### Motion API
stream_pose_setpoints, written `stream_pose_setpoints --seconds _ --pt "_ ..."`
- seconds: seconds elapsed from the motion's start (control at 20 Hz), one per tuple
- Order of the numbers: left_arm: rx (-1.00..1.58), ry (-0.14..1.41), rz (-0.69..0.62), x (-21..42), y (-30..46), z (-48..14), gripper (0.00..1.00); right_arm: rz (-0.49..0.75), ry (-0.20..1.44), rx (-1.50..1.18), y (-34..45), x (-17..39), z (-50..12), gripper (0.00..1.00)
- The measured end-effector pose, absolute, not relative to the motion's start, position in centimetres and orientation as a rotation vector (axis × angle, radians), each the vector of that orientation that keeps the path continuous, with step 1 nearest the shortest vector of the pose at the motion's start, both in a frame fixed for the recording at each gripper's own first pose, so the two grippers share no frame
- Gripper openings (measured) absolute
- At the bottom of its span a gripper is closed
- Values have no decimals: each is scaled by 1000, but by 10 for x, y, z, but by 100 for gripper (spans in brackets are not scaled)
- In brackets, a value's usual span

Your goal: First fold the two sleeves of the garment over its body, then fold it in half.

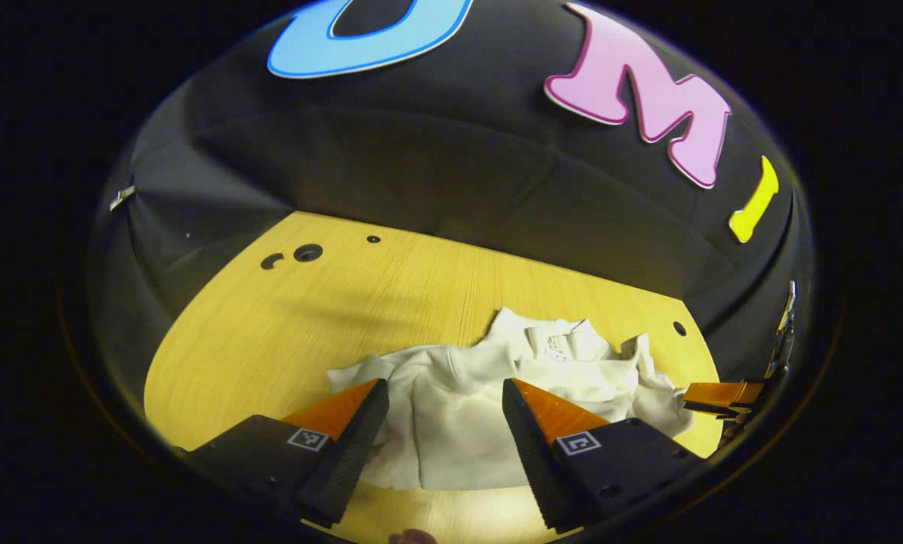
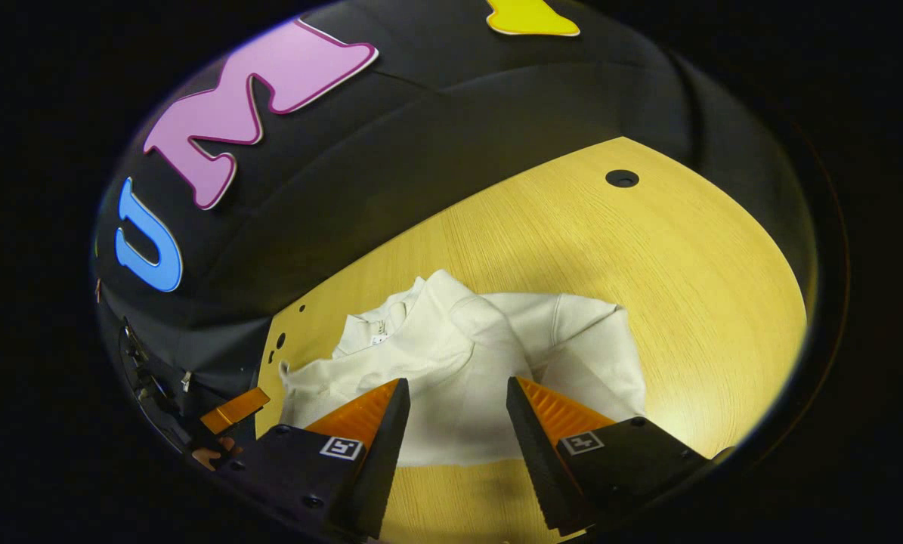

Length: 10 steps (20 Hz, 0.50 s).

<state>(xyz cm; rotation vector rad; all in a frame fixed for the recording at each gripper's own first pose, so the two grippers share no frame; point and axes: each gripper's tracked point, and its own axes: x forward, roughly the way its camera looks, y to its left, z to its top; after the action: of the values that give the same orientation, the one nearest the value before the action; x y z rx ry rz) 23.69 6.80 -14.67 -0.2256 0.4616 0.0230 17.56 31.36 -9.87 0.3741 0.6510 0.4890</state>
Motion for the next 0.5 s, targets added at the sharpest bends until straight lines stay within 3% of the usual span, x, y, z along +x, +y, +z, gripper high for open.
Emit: stream_pose_setpoints --seconds 0.5 --pt "-172 377 -40 160 28 -124 95 546 543 354 302 105 -61 96"
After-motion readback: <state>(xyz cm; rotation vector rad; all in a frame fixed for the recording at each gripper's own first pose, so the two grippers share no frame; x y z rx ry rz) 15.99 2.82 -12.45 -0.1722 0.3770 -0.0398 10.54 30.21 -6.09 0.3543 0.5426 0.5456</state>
